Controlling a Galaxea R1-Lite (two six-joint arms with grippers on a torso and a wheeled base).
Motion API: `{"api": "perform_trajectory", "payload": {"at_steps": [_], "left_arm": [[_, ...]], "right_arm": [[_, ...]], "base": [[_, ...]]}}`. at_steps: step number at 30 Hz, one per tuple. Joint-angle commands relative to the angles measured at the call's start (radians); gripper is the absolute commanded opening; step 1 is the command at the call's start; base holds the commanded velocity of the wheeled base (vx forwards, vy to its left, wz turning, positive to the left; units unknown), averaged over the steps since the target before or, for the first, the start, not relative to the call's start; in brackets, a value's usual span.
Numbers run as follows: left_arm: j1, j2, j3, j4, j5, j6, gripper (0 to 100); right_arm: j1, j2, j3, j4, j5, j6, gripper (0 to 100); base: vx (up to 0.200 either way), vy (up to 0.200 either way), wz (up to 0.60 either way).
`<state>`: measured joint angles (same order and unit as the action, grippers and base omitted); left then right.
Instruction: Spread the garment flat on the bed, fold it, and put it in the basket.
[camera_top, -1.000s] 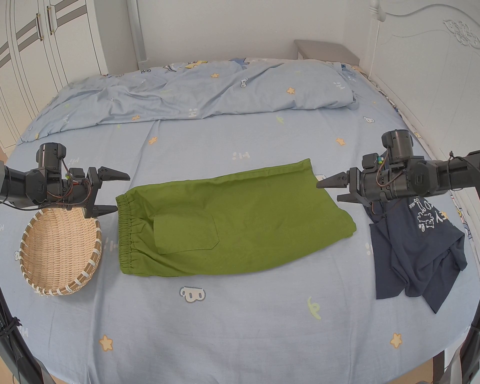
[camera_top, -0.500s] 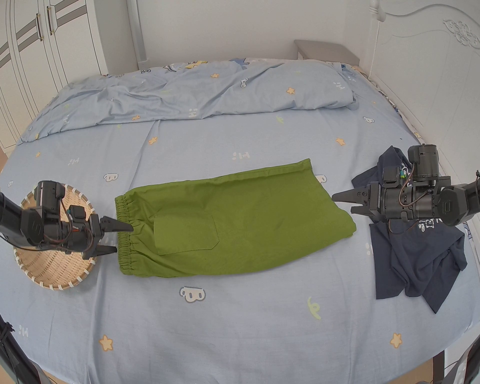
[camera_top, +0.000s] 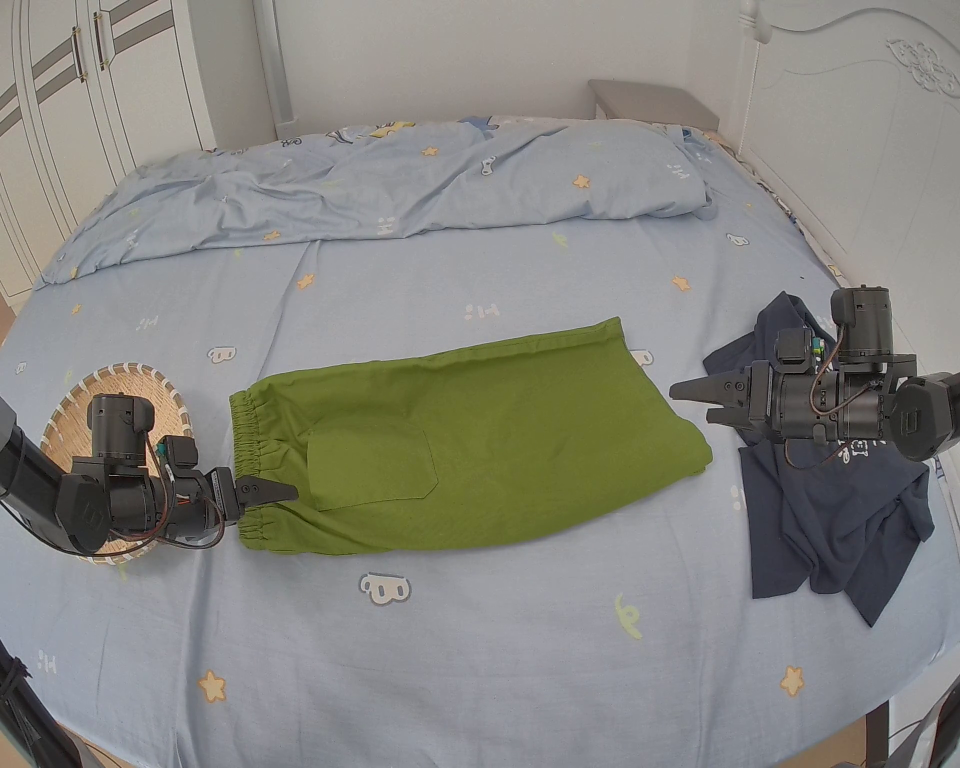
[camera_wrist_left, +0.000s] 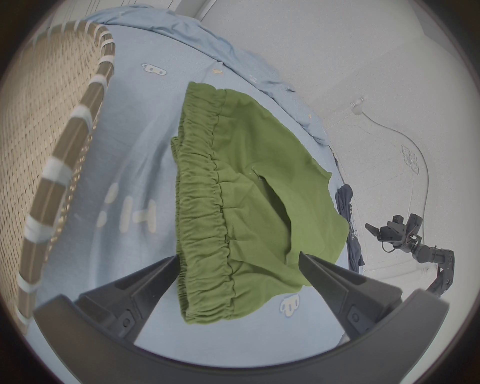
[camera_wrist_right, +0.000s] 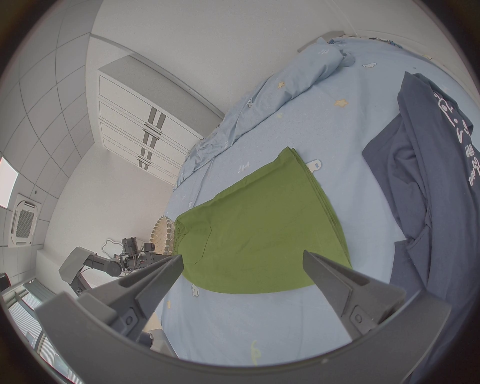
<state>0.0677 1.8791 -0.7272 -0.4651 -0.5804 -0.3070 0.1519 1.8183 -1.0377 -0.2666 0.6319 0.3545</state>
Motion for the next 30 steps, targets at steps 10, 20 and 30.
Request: {"api": "perform_trajectory", "payload": {"at_steps": [10,20,30], "left_arm": [[0.003,0.089,0.011,-0.133,0.037,-0.007,100],[-0.006,0.092,-0.037,-0.147,0.034,-0.078,100],[-0.008,0.198,-0.041,-0.343,0.036,-0.182,100]], "right_arm": [[0.003,-0.004,0.004,0.000,0.000,0.000,100],[0.012,0.003,0.008,0.000,-0.001,0.000,100],[0.012,0.003,0.007,-0.002,-0.001,0.000,100]], "base": [[0.000,0.000,0.00],[0.000,0.000,0.00],[0.000,0.000,0.00]]}}
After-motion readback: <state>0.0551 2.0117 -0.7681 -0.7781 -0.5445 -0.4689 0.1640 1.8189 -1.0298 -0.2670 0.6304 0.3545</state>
